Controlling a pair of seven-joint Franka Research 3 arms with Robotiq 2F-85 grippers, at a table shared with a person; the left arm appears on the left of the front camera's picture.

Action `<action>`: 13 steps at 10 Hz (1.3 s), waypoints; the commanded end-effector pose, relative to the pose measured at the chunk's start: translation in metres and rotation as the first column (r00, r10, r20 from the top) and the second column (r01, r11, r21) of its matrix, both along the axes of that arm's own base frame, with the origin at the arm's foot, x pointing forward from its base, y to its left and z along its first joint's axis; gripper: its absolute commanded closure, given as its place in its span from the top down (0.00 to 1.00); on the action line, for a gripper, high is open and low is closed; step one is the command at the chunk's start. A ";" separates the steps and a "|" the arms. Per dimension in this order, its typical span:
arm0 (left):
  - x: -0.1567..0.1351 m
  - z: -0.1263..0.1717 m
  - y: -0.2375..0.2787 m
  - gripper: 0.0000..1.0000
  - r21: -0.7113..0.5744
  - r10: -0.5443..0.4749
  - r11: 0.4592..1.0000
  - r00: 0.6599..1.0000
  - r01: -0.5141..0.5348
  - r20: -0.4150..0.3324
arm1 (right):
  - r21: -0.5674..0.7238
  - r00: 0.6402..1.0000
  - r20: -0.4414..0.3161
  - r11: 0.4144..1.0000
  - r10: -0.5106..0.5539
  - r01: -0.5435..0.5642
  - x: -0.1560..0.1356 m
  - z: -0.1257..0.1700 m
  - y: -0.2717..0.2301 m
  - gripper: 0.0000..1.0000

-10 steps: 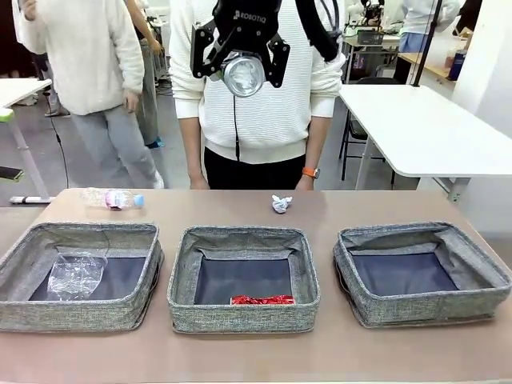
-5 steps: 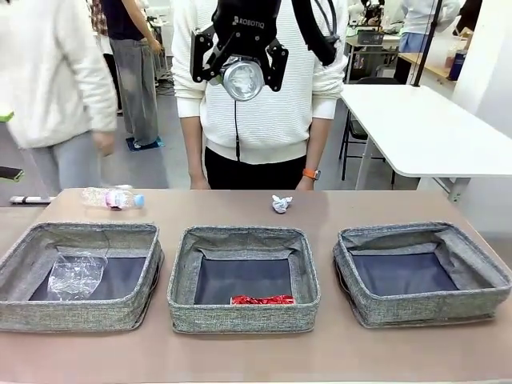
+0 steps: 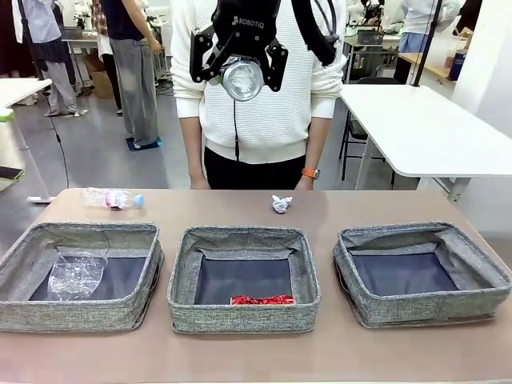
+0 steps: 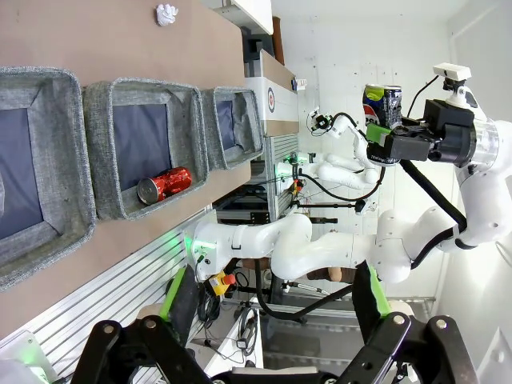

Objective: Sort the waste into the appropriate baskets.
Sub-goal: Place the picked waste into the Fabric basket indicated by the person.

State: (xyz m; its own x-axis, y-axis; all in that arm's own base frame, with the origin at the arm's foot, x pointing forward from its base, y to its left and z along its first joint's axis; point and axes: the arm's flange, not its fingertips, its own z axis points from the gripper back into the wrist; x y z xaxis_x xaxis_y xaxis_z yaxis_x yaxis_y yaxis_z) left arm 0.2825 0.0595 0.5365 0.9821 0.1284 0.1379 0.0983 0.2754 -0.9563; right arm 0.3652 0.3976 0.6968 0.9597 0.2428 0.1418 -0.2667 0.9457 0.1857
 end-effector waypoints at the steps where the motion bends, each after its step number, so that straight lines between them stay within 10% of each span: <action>1: -0.002 -0.001 0.000 1.00 -0.007 -0.009 1.000 1.000 0.009 0.015 | 0.013 1.000 0.003 1.000 -0.002 0.002 -0.003 -0.001 0.000 0.00; 13: -0.002 -0.001 0.000 1.00 -0.007 -0.009 1.000 1.000 0.009 0.015 | 0.013 1.000 0.003 1.000 -0.002 0.002 -0.003 -0.001 0.000 0.00</action>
State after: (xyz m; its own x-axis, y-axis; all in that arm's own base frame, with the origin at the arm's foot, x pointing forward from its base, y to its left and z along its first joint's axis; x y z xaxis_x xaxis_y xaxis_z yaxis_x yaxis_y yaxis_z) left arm 0.2825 0.0595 0.5365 0.9821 0.1284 0.1379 0.0983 0.2754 -0.9563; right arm 0.3651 0.3977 0.6968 0.9596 0.2429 0.1418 -0.2669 0.9457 0.1857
